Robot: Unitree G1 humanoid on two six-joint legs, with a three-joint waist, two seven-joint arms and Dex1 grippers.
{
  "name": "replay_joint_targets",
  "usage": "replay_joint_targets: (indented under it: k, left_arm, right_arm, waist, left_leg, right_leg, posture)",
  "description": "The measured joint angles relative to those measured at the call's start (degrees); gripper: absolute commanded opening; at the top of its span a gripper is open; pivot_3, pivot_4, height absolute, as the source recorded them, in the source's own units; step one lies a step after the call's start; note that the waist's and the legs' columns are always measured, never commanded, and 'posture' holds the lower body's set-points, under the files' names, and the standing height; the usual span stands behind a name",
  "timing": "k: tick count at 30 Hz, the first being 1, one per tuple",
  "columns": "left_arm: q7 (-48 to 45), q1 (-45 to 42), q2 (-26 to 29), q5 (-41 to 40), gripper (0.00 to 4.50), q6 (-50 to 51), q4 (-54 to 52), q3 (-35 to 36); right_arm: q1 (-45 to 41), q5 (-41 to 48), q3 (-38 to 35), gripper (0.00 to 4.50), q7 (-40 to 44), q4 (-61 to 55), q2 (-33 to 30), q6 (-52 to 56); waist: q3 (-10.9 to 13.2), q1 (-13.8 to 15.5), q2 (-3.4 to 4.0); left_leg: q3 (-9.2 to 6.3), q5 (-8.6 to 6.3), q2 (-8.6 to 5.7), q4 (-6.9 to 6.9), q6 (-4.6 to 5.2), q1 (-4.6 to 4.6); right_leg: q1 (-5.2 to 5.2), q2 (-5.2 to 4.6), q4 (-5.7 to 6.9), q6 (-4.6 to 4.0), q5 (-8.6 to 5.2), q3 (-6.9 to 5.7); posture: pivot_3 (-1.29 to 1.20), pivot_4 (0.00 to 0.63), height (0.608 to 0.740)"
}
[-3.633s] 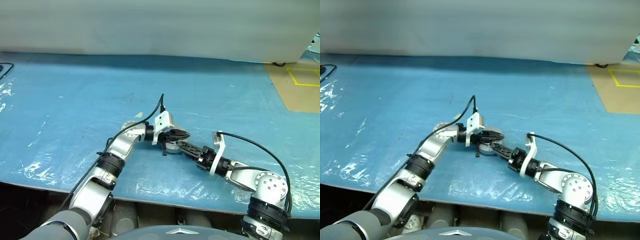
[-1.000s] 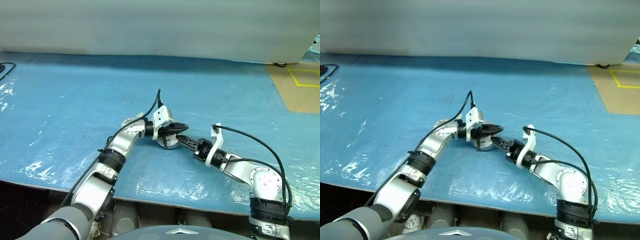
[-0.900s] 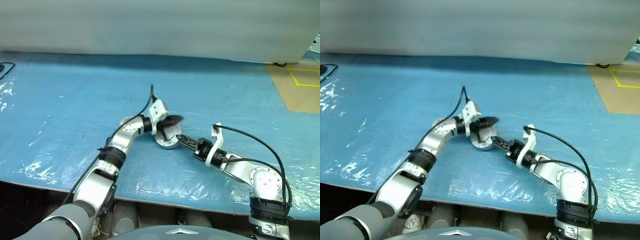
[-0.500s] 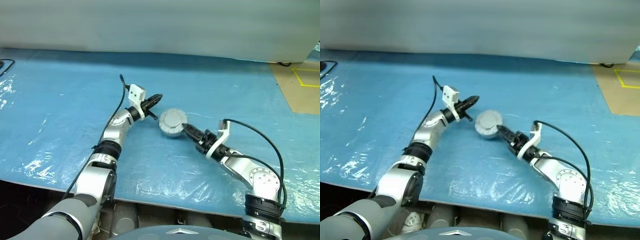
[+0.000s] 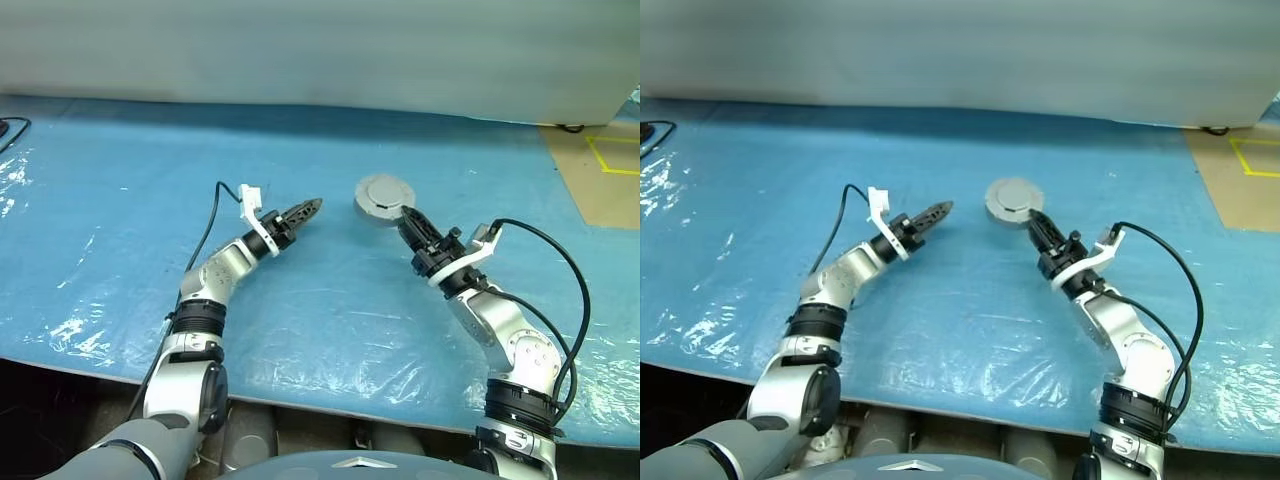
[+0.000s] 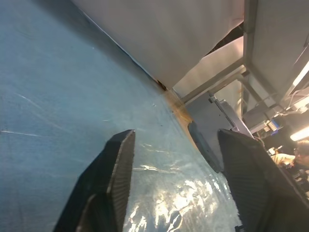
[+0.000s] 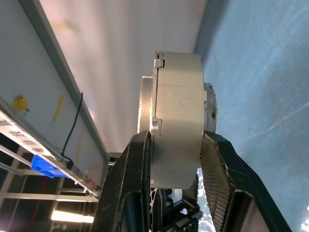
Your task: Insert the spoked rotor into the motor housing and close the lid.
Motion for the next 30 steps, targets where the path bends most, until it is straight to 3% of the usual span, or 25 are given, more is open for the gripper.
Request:
replay_joint_targets:
  k: [2,3,12,30]
  left_arm:
    - [0.8,0.36,-0.34,-1.29,4.44,1.94,-0.98,0.41]
    - [1.26,0.72,-0.76,-1.91,4.48,2.94,-1.65,0.83]
    - [5.57,1.06,-5.43,-8.31,4.48,11.13,-5.1,2.2]
    - [6.0,0.64,-6.71,-7.17,4.48,11.87,-6.24,-1.28]
  right_arm:
    - [0.0,0.16,0.38,1.15,0.01,0.0,0.0,-0.53]
    - [0.01,0.16,0.53,1.15,0.01,0.0,-0.01,-0.69]
    - [1.41,0.23,3.73,1.15,0.24,-0.03,-1.0,-0.45]
    - [3.76,2.37,10.17,1.15,4.1,-2.84,-5.38,3.55]
  waist:
    - [0.0,-0.03,0.0]
    - [0.0,-0.05,0.0]
    - [0.01,0.03,-0.01]
    - [0.01,0.05,-0.02]
  left_leg:
    - [0.0,0.0,0.0,0.0,0.0,-0.01]
    - [0.0,0.0,0.0,0.0,0.0,-0.01]
    - [-0.03,0.0,-0.01,0.03,0.0,-0.04]
    - [-0.11,0.0,-0.02,0.15,0.0,-0.03]
  right_leg:
    - [0.0,0.01,0.0,0.0,0.0,0.0]
    - [0.0,0.01,-0.01,0.0,0.0,-0.01]
    - [0.01,0.0,-0.01,0.02,0.01,-0.04]
    - [0.08,0.01,0.03,0.06,0.03,-0.07]
  posture:
    - [0.0,0.15,0.74]
    - [0.0,0.15,0.74]
    - [0.0,0.15,0.74]
    - [0.0,0.15,0.74]
